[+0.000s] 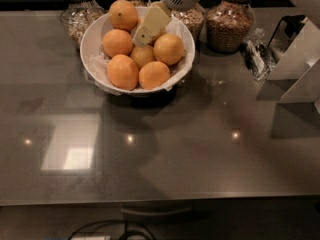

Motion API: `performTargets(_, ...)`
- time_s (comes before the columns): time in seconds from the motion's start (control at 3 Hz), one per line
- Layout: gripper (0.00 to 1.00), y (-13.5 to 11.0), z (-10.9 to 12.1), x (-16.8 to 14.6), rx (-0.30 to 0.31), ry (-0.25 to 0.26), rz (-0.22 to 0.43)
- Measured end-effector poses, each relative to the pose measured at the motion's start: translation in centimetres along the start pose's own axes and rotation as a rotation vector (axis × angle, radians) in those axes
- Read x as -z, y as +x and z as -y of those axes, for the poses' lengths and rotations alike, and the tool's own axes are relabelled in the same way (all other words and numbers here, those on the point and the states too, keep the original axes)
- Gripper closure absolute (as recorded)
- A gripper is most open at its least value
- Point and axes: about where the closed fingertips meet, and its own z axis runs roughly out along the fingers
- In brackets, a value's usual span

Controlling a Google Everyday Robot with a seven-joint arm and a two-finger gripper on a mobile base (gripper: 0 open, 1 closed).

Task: Pick orange from white bowl

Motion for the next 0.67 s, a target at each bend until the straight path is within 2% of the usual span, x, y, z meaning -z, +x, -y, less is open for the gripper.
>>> performTargets(0.33,0.0,-2.5,0.0,-1.2,-0.067,0.056,0.046)
performTargets(0.67,0.0,-5.1,-0.5,-2.6,-0.204,0.063,0.08)
